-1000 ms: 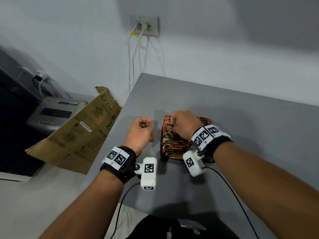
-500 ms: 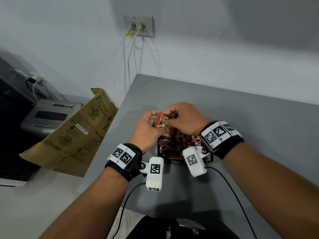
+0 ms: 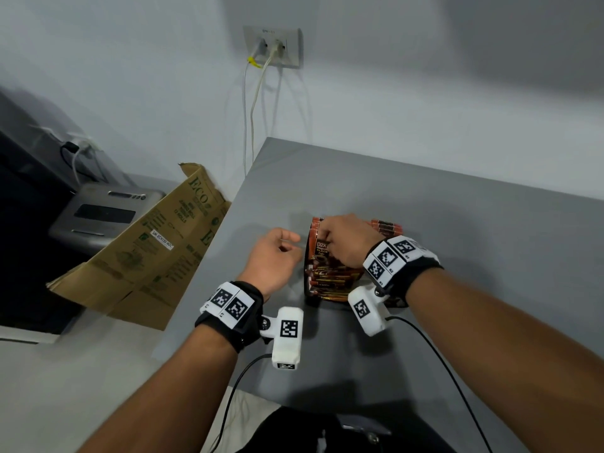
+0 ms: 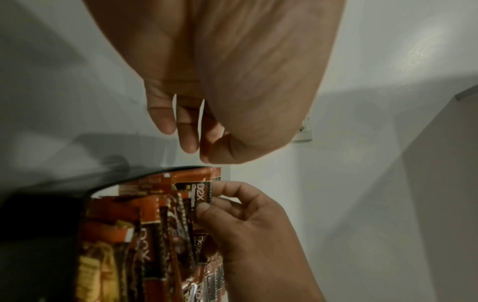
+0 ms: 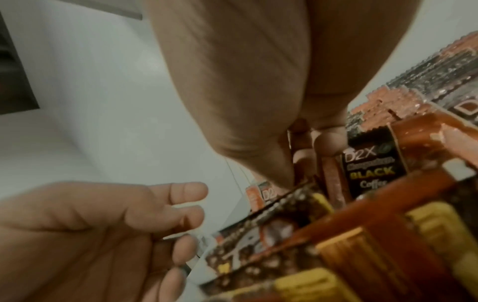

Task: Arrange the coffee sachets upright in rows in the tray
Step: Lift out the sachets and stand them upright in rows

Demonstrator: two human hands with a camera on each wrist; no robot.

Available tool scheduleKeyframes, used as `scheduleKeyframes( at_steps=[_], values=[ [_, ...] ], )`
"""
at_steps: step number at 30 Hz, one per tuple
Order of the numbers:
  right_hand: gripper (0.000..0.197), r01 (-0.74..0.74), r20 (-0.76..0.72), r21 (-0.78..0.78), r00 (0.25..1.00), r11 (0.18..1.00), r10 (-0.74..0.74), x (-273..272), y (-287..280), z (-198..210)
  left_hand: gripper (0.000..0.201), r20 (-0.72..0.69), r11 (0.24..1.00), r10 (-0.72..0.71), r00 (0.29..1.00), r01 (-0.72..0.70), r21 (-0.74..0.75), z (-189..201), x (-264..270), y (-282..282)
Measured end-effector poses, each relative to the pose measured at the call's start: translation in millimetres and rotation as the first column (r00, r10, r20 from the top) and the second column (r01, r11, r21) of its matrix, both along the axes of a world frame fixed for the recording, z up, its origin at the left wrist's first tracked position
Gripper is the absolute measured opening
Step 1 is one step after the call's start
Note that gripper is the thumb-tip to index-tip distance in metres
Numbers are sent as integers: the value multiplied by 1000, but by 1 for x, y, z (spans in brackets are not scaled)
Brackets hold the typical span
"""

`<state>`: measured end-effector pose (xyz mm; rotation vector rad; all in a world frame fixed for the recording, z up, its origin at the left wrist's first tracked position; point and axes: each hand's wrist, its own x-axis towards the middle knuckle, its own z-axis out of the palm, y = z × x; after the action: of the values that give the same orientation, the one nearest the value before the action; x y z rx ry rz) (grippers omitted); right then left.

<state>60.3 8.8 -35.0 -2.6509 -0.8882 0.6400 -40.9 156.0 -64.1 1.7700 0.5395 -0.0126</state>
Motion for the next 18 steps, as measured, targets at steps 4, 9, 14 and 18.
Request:
scheduleKeyframes(
  at_steps=[4,9,14,18],
  values=[
    [21,88,-6,100,996,991,-88,6,-20,15,16,-13,998,-35,999,36,58,-2,-2,3],
    [29,-24,-184,-25,983,999,19,-4,-55,29,11,-32,991,-121,992,123,43,6,4,-6],
    [52,-49,-257,-69,966,996,30,-10,-54,19,14,-16,945,-327,945,327,4,21,17,-26],
    [62,-78,-286,-131,957,988,38,-14,-55,11,25,-48,883,-465,884,467,44,26,24,-32]
  ],
)
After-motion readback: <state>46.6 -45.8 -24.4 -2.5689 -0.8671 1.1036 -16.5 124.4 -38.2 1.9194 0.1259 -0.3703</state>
